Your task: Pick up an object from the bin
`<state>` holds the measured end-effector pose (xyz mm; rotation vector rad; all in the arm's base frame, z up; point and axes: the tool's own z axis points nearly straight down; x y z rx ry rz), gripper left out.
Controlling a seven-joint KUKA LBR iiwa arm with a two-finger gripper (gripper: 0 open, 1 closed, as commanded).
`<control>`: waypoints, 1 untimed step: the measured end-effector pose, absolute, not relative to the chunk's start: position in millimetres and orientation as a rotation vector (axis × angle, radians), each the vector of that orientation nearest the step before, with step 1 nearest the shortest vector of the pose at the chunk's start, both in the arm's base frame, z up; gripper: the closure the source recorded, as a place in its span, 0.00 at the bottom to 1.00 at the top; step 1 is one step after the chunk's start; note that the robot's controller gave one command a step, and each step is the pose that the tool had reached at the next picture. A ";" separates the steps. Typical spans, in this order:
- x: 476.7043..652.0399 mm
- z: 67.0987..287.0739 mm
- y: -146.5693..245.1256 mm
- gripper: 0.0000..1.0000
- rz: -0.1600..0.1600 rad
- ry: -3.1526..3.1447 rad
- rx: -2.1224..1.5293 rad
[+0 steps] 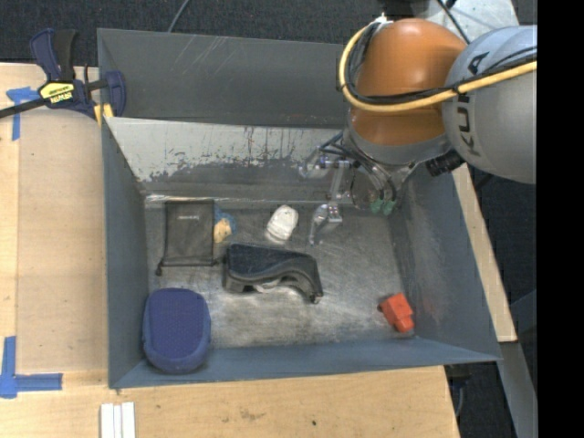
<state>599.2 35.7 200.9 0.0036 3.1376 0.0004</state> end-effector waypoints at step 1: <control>534.0 92.2 85.2 0.00 0.000 3.139 0.034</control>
Offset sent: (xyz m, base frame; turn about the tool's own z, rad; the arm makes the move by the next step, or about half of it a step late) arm -0.0643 0.0484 -0.1061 0.0201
